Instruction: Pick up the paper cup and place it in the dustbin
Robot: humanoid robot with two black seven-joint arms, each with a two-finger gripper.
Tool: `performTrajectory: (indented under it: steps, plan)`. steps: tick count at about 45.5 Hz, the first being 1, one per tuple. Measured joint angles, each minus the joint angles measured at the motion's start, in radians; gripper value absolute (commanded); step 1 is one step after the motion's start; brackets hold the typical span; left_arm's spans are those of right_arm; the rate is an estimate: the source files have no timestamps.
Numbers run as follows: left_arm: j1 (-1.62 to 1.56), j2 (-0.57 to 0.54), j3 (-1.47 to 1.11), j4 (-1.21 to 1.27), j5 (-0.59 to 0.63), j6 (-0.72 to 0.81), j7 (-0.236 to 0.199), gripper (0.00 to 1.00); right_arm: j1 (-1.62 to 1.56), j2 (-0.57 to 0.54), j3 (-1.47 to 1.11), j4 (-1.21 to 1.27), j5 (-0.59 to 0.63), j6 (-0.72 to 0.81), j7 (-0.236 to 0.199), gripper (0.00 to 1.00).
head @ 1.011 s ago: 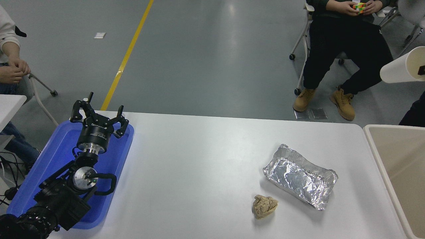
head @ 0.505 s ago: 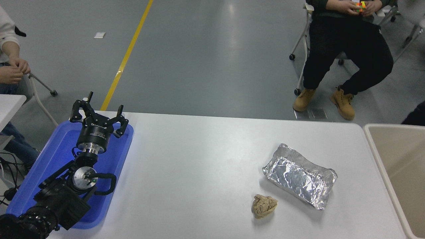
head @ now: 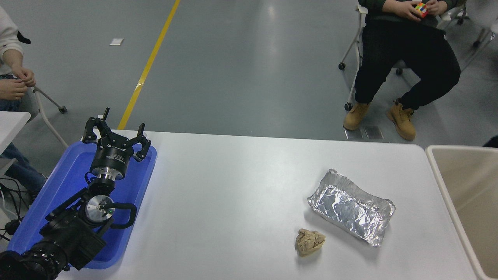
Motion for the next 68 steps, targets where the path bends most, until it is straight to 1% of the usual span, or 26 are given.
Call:
performTrajectory:
  steps: [8, 27, 28, 30, 32, 36, 37, 48, 68]
  plan:
    - [0.0, 0.0, 0.0, 0.0, 0.0, 0.0, 0.0, 1.0, -0.103, 0.047, 0.067, -0.002, 0.005, -0.026, -0.001, 0.0]
    - [0.0, 0.0, 0.0, 0.0, 0.0, 0.0, 0.0, 1.0, -0.156, 0.079, 0.111, -0.006, 0.009, -0.042, -0.001, 0.0]
    - [0.0, 0.0, 0.0, 0.0, 0.0, 0.0, 0.0, 1.0, -0.157, 0.079, 0.112, -0.006, 0.009, -0.043, -0.001, 0.04]
    - [0.0, 0.0, 0.0, 0.0, 0.0, 0.0, 0.0, 1.0, -0.159, 0.08, 0.114, -0.006, 0.011, -0.044, -0.001, 0.3]
    - [0.0, 0.0, 0.0, 0.0, 0.0, 0.0, 0.0, 1.0, -0.16, 0.081, 0.116, -0.006, 0.013, -0.047, -0.001, 0.54]
    - [0.0, 0.0, 0.0, 0.0, 0.0, 0.0, 0.0, 1.0, -0.162, 0.082, 0.121, -0.006, 0.016, -0.061, -0.001, 0.92]
    - [0.0, 0.0, 0.0, 0.0, 0.0, 0.0, 0.0, 1.0, -0.162, 0.082, 0.122, -0.006, 0.016, -0.065, -0.001, 0.99]
    - [0.0, 0.0, 0.0, 0.0, 0.0, 0.0, 0.0, 1.0, -0.159, 0.084, 0.129, -0.002, 0.018, -0.108, -0.001, 1.0]
    - [0.0, 0.0, 0.0, 0.0, 0.0, 0.0, 0.0, 1.0, -0.126, 0.095, 0.119, 0.016, 0.014, -0.118, -0.001, 1.0]
